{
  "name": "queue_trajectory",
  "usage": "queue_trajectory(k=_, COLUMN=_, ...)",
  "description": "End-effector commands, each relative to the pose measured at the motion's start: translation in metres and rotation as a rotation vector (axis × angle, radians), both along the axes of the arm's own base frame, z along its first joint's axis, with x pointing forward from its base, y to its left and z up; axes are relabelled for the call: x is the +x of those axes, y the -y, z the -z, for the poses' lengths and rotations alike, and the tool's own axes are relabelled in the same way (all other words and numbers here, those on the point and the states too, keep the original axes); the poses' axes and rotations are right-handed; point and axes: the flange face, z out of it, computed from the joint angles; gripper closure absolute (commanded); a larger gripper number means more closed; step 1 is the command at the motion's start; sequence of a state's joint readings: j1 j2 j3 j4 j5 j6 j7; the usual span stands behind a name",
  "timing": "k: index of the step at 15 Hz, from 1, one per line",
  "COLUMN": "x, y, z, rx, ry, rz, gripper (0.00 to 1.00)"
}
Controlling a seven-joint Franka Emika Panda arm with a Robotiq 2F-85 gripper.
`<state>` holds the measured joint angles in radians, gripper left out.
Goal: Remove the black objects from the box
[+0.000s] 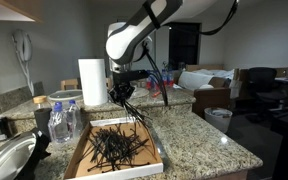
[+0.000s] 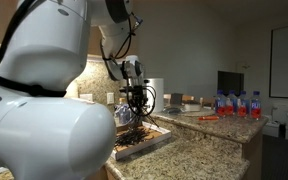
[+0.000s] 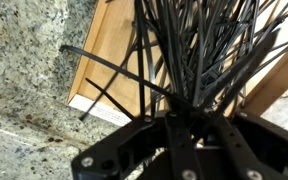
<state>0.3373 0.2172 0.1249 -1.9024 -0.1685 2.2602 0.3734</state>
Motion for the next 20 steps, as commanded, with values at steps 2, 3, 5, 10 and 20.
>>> queue_trajectory(k=2, x=-0.008, y=0.007, z=-0.044, rx=0.035, ry=0.053, rz=-0.069, gripper=0.93)
queue_trajectory(k=3, x=-0.008, y=0.002, z=-0.051, rx=0.039, ry=0.067, rz=-0.088, gripper=0.93)
queue_trajectory(k=5, x=-0.009, y=-0.006, z=-0.066, rx=0.056, ry=0.091, rz=-0.123, gripper=0.93)
queue_trajectory(k=10, x=-0.012, y=-0.021, z=-0.088, rx=0.097, ry=0.128, rz=-0.162, gripper=0.93)
queue_trajectory(k=20, x=-0.04, y=0.012, z=-0.119, rx=0.083, ry=0.146, rz=-0.108, gripper=0.93)
